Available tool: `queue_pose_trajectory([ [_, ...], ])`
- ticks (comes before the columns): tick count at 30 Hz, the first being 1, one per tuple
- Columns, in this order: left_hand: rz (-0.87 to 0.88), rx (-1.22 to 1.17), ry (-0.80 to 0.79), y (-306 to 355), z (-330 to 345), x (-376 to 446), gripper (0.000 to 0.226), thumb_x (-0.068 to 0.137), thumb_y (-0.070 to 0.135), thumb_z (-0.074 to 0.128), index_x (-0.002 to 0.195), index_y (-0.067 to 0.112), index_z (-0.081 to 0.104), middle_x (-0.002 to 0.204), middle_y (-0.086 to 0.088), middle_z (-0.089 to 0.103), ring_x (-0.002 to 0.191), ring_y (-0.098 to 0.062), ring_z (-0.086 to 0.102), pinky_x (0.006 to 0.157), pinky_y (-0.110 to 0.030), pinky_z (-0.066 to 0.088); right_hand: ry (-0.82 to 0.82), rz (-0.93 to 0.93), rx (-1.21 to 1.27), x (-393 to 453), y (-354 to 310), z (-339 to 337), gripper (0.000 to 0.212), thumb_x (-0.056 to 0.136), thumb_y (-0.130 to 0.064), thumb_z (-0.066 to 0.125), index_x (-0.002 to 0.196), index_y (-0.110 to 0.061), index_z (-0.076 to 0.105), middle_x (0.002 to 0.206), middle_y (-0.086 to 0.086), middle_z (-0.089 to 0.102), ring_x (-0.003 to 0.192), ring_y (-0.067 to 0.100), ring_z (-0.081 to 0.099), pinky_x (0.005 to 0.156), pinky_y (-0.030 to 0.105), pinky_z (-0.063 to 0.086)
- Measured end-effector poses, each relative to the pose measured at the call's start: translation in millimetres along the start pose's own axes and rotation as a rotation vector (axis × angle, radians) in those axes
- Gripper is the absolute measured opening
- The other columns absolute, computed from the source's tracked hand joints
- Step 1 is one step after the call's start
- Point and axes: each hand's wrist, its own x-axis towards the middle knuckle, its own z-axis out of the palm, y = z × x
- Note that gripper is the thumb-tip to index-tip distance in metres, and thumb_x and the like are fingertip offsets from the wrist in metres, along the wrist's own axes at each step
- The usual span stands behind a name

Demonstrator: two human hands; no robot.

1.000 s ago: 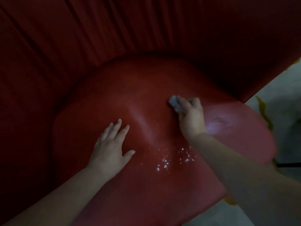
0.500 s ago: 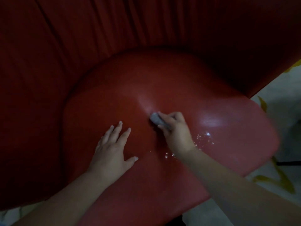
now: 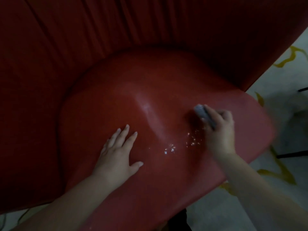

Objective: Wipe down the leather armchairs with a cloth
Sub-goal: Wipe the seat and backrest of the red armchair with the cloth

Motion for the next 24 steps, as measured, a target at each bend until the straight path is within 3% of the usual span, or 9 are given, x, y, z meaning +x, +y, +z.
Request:
queue_pose_trajectory([
  [2,0.007,0.024,-0.010,2,-1,3,0.096,0.078,0.064,0.061,0.152,0.039,0.005,0.158,0.015,-0.018,0.145,-0.010,-0.016,0.118,-0.037,0.004,-0.010,0.064,-0.066,-7,17,-4,0.046,0.080,0.009,0.063,0.123,-0.006,0.063,0.106,0.019,0.054,0.098,0.036,0.053,0.092,0.033,0.041],
  [7,0.026,0.058,-0.019,8,1,7,0.097,0.078,0.065,0.060,0.152,0.038,0.004,0.159,0.013,-0.017,0.145,-0.011,-0.015,0.119,-0.036,0.004,-0.171,-0.093,0.073,-43,-2,18,0.045,0.080,0.007,0.064,0.123,-0.009,0.064,0.100,0.008,0.049,0.091,0.025,0.053,0.088,0.031,0.043],
  [9,0.025,0.066,-0.027,8,1,7,0.097,0.077,0.065,0.061,0.152,0.038,0.005,0.159,0.013,-0.016,0.146,-0.011,-0.013,0.119,-0.037,0.006,-0.056,-0.053,0.031,-31,12,12,0.046,0.080,0.008,0.062,0.123,-0.008,0.063,0.099,0.011,0.049,0.090,0.021,0.048,0.086,0.022,0.036],
  [12,0.037,0.061,-0.042,4,0,6,0.098,0.077,0.063,0.063,0.152,0.038,0.006,0.158,0.015,-0.016,0.146,-0.010,-0.012,0.119,-0.038,0.009,0.104,0.154,-0.011,-27,29,1,0.044,0.083,0.006,0.060,0.125,-0.006,0.061,0.106,0.019,0.051,0.095,0.028,0.050,0.089,0.019,0.032],
  [17,0.041,0.062,-0.054,1,0,3,0.098,0.076,0.062,0.065,0.152,0.039,0.007,0.159,0.016,-0.014,0.146,-0.009,-0.011,0.119,-0.038,0.011,-0.178,-0.057,0.119,-72,-15,30,0.047,0.079,0.007,0.062,0.123,-0.010,0.064,0.107,0.013,0.051,0.096,0.031,0.053,0.090,0.037,0.045],
  [19,0.035,0.057,-0.045,2,0,3,0.099,0.076,0.061,0.065,0.152,0.038,0.008,0.160,0.014,-0.012,0.147,-0.011,-0.009,0.119,-0.039,0.012,-0.129,-0.061,0.098,-61,-9,26,0.049,0.078,0.008,0.061,0.123,-0.011,0.064,0.104,0.014,0.052,0.092,0.029,0.053,0.088,0.033,0.043],
  [22,0.027,0.050,-0.051,2,0,1,0.099,0.077,0.062,0.064,0.152,0.037,0.005,0.160,0.013,-0.014,0.147,-0.012,-0.010,0.120,-0.039,0.013,0.074,0.151,0.029,-43,9,14,0.045,0.082,0.008,0.059,0.124,-0.008,0.062,0.105,0.018,0.051,0.093,0.031,0.052,0.088,0.025,0.038],
  [24,0.024,0.048,-0.062,1,1,-1,0.099,0.077,0.062,0.064,0.152,0.038,0.003,0.159,0.015,-0.016,0.146,-0.011,-0.011,0.120,-0.039,0.013,0.038,0.133,0.018,-55,-6,26,0.044,0.081,0.008,0.059,0.122,-0.007,0.063,0.104,0.019,0.052,0.091,0.033,0.052,0.086,0.032,0.043],
])
